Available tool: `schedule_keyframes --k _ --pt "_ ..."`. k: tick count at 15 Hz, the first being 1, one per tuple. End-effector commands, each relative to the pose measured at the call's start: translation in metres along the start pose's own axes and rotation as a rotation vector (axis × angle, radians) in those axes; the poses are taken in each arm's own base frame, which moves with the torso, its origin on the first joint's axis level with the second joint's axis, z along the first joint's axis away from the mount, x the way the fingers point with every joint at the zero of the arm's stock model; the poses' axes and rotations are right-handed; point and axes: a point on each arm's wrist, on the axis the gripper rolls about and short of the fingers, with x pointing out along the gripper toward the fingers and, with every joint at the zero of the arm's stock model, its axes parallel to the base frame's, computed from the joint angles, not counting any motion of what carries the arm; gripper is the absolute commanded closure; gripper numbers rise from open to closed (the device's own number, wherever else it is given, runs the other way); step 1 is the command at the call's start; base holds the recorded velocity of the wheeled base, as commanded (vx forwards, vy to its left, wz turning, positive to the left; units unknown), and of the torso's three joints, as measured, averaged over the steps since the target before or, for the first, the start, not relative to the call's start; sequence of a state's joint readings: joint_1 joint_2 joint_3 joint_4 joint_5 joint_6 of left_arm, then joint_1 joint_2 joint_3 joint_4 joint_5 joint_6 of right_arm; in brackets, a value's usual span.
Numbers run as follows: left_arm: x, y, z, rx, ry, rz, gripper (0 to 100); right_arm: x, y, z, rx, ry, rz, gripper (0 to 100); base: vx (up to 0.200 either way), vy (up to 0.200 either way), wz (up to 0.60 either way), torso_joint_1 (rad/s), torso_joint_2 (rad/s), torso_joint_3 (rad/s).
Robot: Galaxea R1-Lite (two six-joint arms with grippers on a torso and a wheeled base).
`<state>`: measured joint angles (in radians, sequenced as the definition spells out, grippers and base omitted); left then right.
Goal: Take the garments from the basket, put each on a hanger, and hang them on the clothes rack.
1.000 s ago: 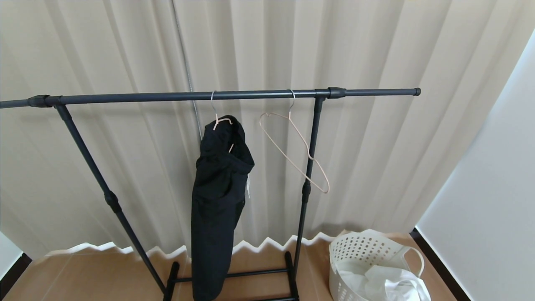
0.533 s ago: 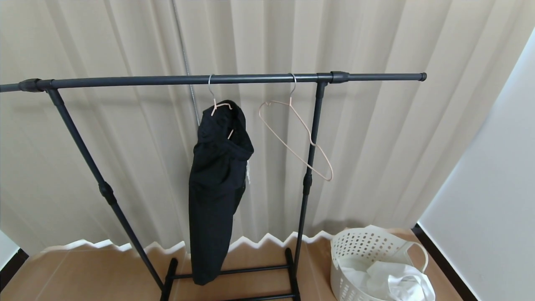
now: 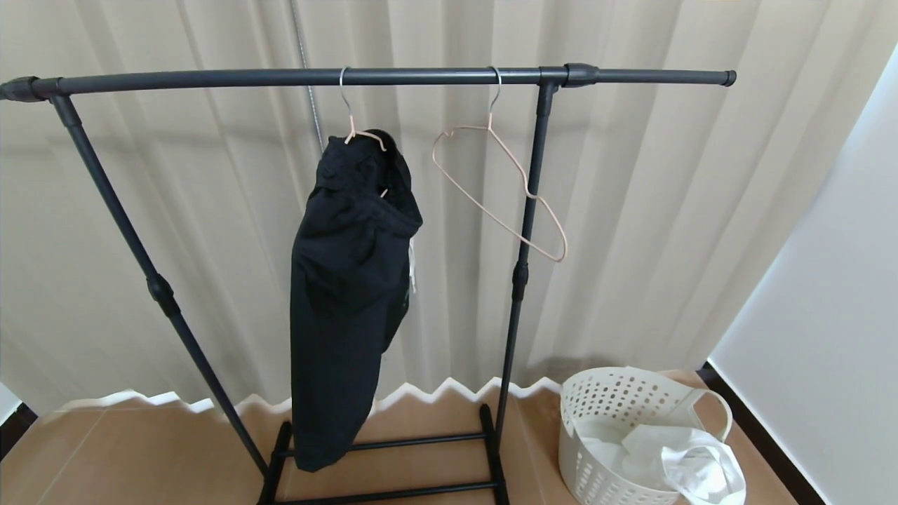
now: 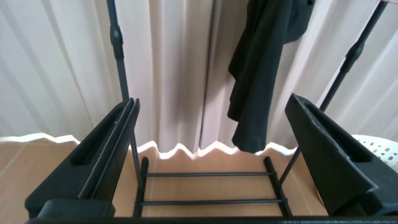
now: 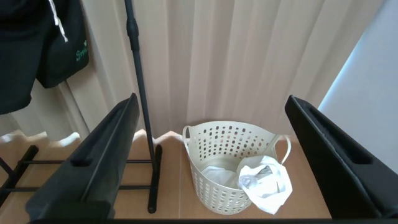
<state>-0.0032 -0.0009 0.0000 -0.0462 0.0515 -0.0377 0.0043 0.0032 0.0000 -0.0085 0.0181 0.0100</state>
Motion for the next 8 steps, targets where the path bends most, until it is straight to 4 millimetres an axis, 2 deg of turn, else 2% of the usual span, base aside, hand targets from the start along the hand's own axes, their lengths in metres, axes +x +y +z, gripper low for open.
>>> schedule_keyframes --k 1,8 --pt "0.0001 0.0000 0.0002 0.001 -0.001 -0.001 0 0.0000 0.0000 0.0001 -0.001 -0.001 0.001 0 0.000 0.000 0.00 -0.178 0.53 0.349" --pt "0.0001 0.0000 0.0002 -0.002 -0.001 -0.001 0 0.0000 0.0000 0.0001 -0.001 -0.001 0.001 0 0.000 0.000 0.00 -0.145 0.50 0.354"
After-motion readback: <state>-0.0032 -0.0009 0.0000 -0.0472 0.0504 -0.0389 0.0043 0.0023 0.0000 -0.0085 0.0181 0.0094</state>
